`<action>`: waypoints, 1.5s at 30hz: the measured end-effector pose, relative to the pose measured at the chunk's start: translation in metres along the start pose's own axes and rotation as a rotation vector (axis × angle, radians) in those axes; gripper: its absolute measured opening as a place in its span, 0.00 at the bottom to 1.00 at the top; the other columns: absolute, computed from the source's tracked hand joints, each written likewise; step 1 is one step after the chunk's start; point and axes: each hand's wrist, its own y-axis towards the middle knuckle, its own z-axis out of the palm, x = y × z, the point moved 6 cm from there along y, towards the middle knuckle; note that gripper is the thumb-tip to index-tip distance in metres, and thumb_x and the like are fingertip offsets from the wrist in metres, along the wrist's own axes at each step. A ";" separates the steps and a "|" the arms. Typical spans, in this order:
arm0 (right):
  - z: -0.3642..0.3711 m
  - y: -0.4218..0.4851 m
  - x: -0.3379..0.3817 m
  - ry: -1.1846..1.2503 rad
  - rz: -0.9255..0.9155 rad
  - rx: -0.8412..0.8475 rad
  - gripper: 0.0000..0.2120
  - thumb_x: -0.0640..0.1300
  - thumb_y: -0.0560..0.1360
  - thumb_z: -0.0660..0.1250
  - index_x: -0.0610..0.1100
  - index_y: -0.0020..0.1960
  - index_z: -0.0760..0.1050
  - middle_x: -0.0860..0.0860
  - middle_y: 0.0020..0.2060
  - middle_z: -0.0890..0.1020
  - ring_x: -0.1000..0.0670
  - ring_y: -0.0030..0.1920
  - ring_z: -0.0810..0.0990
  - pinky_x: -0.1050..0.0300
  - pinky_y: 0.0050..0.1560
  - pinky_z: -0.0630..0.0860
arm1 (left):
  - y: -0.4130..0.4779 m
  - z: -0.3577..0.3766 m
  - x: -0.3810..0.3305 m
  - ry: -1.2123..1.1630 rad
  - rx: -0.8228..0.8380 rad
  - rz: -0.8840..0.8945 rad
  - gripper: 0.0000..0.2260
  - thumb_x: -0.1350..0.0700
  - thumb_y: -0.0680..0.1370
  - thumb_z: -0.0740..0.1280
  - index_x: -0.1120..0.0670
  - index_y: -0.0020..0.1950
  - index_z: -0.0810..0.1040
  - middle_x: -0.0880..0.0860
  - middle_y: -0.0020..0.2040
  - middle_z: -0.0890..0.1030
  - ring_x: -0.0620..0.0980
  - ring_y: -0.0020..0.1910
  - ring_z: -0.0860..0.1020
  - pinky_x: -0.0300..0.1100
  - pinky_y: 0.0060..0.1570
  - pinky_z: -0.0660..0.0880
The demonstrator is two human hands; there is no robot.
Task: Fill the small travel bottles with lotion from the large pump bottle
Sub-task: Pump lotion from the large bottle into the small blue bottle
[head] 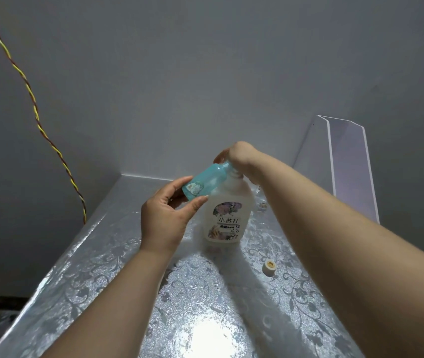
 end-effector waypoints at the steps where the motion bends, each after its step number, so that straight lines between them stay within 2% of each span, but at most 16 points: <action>1: 0.000 0.001 0.001 -0.011 0.009 0.013 0.20 0.29 0.77 0.52 0.35 0.62 0.77 0.37 0.62 0.78 0.39 0.59 0.78 0.49 0.58 0.75 | 0.000 0.000 0.000 -0.008 0.000 0.003 0.20 0.51 0.61 0.78 0.42 0.51 0.81 0.48 0.48 0.85 0.46 0.48 0.84 0.45 0.53 0.80; 4: -0.006 0.004 0.005 -0.037 0.005 0.002 0.15 0.35 0.78 0.58 0.34 0.62 0.77 0.39 0.62 0.78 0.39 0.64 0.75 0.47 0.65 0.72 | 0.000 0.001 -0.003 -0.019 0.002 0.016 0.19 0.51 0.61 0.78 0.41 0.51 0.81 0.48 0.48 0.85 0.46 0.49 0.84 0.44 0.53 0.80; 7: -0.010 0.003 0.008 -0.057 -0.006 -0.012 0.15 0.38 0.77 0.61 0.35 0.61 0.77 0.38 0.62 0.78 0.39 0.64 0.75 0.45 0.64 0.72 | 0.000 0.002 -0.004 -0.023 0.003 0.021 0.19 0.51 0.61 0.77 0.42 0.51 0.81 0.48 0.48 0.85 0.46 0.49 0.84 0.43 0.52 0.80; 9: -0.009 0.002 0.007 -0.019 -0.005 -0.004 0.14 0.35 0.77 0.59 0.36 0.59 0.79 0.39 0.56 0.81 0.39 0.57 0.79 0.51 0.58 0.75 | 0.000 0.002 -0.003 -0.023 0.004 0.027 0.19 0.51 0.61 0.77 0.42 0.51 0.81 0.47 0.48 0.85 0.45 0.49 0.84 0.42 0.52 0.80; 11: -0.005 -0.001 0.006 0.015 0.002 0.013 0.15 0.33 0.78 0.57 0.36 0.59 0.79 0.41 0.48 0.77 0.44 0.47 0.75 0.57 0.48 0.70 | 0.000 0.003 -0.002 -0.024 0.005 0.023 0.19 0.51 0.61 0.77 0.42 0.51 0.81 0.47 0.48 0.85 0.45 0.49 0.84 0.41 0.52 0.80; 13: -0.003 0.001 0.004 0.030 0.009 0.017 0.16 0.32 0.79 0.56 0.36 0.62 0.77 0.39 0.54 0.78 0.43 0.50 0.76 0.57 0.48 0.70 | 0.000 0.003 -0.001 -0.020 0.006 0.020 0.19 0.51 0.61 0.77 0.42 0.51 0.81 0.47 0.48 0.85 0.45 0.49 0.84 0.41 0.52 0.79; 15: -0.002 0.001 0.003 0.053 0.027 0.004 0.16 0.35 0.79 0.59 0.35 0.64 0.75 0.39 0.63 0.77 0.39 0.62 0.76 0.55 0.51 0.72 | 0.000 0.002 0.000 -0.011 0.004 0.020 0.19 0.51 0.61 0.77 0.42 0.51 0.81 0.47 0.48 0.85 0.45 0.49 0.84 0.41 0.52 0.80; 16: -0.002 0.002 0.003 0.056 0.038 -0.001 0.16 0.37 0.79 0.60 0.35 0.65 0.75 0.38 0.64 0.76 0.39 0.65 0.75 0.53 0.53 0.73 | 0.000 0.002 0.000 -0.011 0.002 0.022 0.19 0.51 0.61 0.77 0.42 0.51 0.81 0.47 0.48 0.85 0.45 0.48 0.84 0.41 0.52 0.80; 19: -0.002 0.002 0.002 0.037 0.044 0.005 0.16 0.38 0.78 0.61 0.35 0.65 0.74 0.38 0.64 0.76 0.39 0.66 0.73 0.50 0.62 0.73 | 0.001 0.001 0.001 -0.017 0.002 0.028 0.19 0.51 0.61 0.77 0.42 0.51 0.81 0.47 0.48 0.85 0.45 0.49 0.84 0.41 0.52 0.79; 25: -0.011 0.000 0.007 -0.059 0.009 0.007 0.15 0.37 0.77 0.59 0.35 0.61 0.77 0.39 0.63 0.77 0.39 0.65 0.74 0.45 0.65 0.71 | 0.000 0.004 -0.001 -0.032 0.011 0.043 0.19 0.49 0.61 0.77 0.42 0.51 0.81 0.47 0.48 0.85 0.45 0.48 0.84 0.40 0.52 0.79; 27: -0.012 -0.001 0.011 -0.067 0.003 0.016 0.15 0.39 0.77 0.60 0.36 0.61 0.77 0.40 0.62 0.77 0.39 0.64 0.74 0.44 0.65 0.71 | 0.000 0.004 -0.001 -0.040 0.009 0.047 0.19 0.49 0.61 0.77 0.42 0.51 0.81 0.47 0.48 0.85 0.45 0.48 0.84 0.40 0.52 0.79; 29: -0.010 -0.003 0.013 -0.035 -0.001 0.019 0.16 0.37 0.78 0.59 0.36 0.62 0.77 0.40 0.63 0.77 0.39 0.65 0.74 0.46 0.67 0.70 | 0.001 0.003 -0.001 -0.043 0.009 0.046 0.20 0.49 0.61 0.77 0.42 0.52 0.81 0.48 0.48 0.85 0.45 0.48 0.84 0.41 0.52 0.79; 33: -0.003 -0.002 0.006 -0.008 0.026 0.025 0.23 0.30 0.79 0.50 0.40 0.69 0.71 0.43 0.67 0.74 0.43 0.66 0.74 0.56 0.61 0.70 | 0.002 0.004 0.002 -0.047 0.012 0.028 0.20 0.51 0.61 0.78 0.45 0.52 0.81 0.50 0.49 0.85 0.46 0.48 0.84 0.42 0.52 0.79; 37: 0.001 0.000 0.004 -0.002 0.035 0.013 0.25 0.28 0.79 0.47 0.41 0.70 0.70 0.42 0.67 0.74 0.39 0.65 0.74 0.53 0.52 0.73 | 0.004 0.001 0.005 -0.037 0.008 0.018 0.19 0.50 0.61 0.78 0.43 0.51 0.82 0.49 0.48 0.85 0.48 0.48 0.84 0.42 0.52 0.79; 42: -0.002 -0.006 0.003 0.043 0.072 0.028 0.21 0.32 0.79 0.55 0.38 0.71 0.68 0.43 0.69 0.72 0.43 0.69 0.70 0.53 0.68 0.67 | 0.003 0.003 0.003 -0.028 0.025 0.032 0.18 0.49 0.61 0.78 0.41 0.50 0.82 0.47 0.47 0.85 0.47 0.48 0.84 0.42 0.51 0.79; 45: -0.010 -0.001 0.002 0.042 0.030 0.002 0.17 0.40 0.78 0.60 0.36 0.66 0.74 0.39 0.66 0.75 0.40 0.67 0.72 0.43 0.69 0.68 | 0.002 0.005 0.001 -0.027 0.038 0.056 0.18 0.45 0.60 0.78 0.39 0.49 0.82 0.47 0.47 0.86 0.47 0.49 0.84 0.42 0.51 0.79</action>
